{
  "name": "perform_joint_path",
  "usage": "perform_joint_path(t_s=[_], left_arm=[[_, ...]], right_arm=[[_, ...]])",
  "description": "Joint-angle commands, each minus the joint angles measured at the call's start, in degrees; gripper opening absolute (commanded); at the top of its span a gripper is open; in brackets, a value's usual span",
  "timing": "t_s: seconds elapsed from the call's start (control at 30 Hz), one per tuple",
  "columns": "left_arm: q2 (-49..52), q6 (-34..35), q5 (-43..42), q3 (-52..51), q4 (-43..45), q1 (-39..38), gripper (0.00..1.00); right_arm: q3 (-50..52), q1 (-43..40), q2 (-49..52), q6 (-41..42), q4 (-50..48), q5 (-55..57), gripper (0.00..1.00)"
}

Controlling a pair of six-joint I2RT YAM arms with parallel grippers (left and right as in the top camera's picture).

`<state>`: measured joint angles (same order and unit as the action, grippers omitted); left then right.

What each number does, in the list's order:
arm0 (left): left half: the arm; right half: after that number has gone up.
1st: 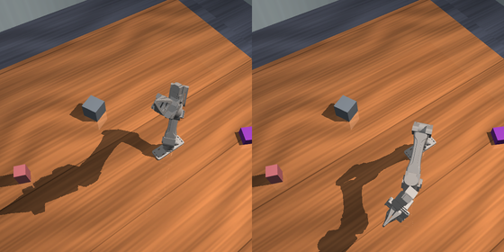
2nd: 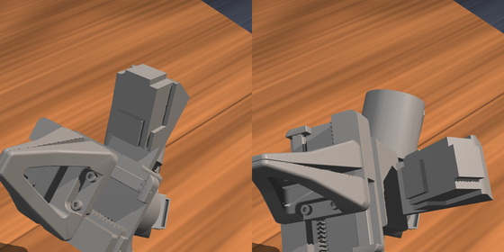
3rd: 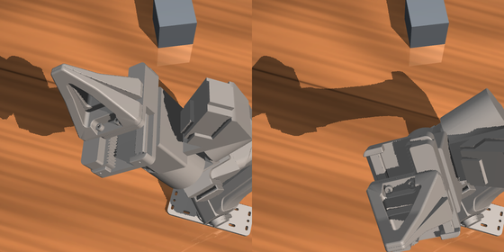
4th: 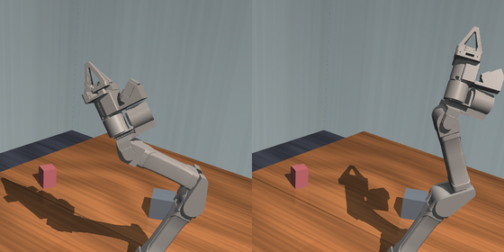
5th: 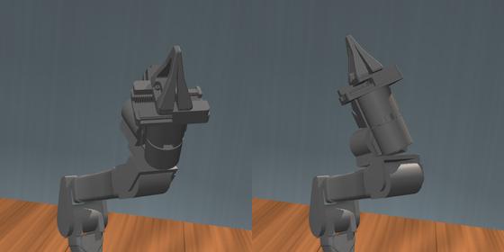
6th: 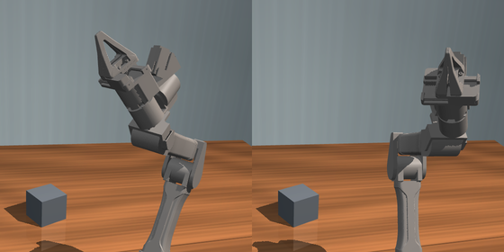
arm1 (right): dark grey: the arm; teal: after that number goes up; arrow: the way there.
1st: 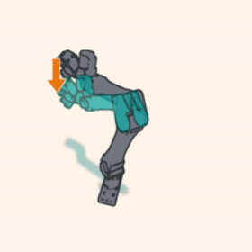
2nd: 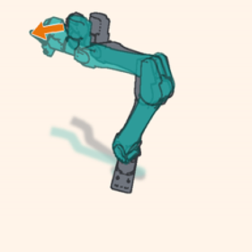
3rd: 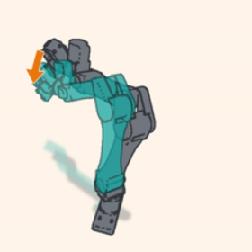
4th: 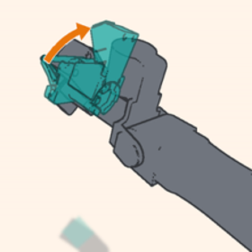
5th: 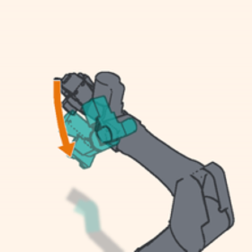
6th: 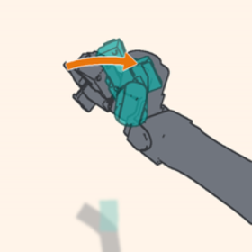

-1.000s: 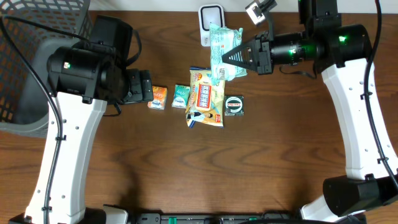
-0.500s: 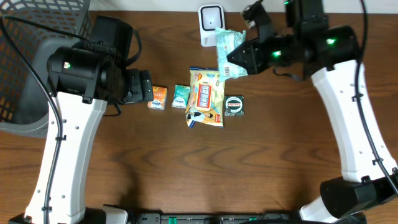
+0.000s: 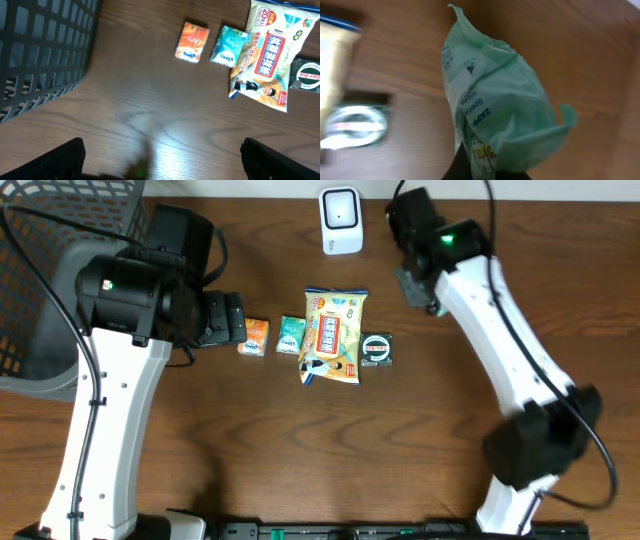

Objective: Scan the item barcode
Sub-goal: 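Lower the light-green pack onto the table right of the dark box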

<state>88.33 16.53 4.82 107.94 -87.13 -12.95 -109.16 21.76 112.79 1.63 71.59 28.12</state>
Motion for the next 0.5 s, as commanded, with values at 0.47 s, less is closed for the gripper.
perform_joint_path(t_s=[0.47], left_arm=[[0.02,0.28,0.28,-0.2,-0.26,-0.02,0.98]], right_arm=[[0.55,-2.03,20.65,7.15,1.18,12.48,0.06]])
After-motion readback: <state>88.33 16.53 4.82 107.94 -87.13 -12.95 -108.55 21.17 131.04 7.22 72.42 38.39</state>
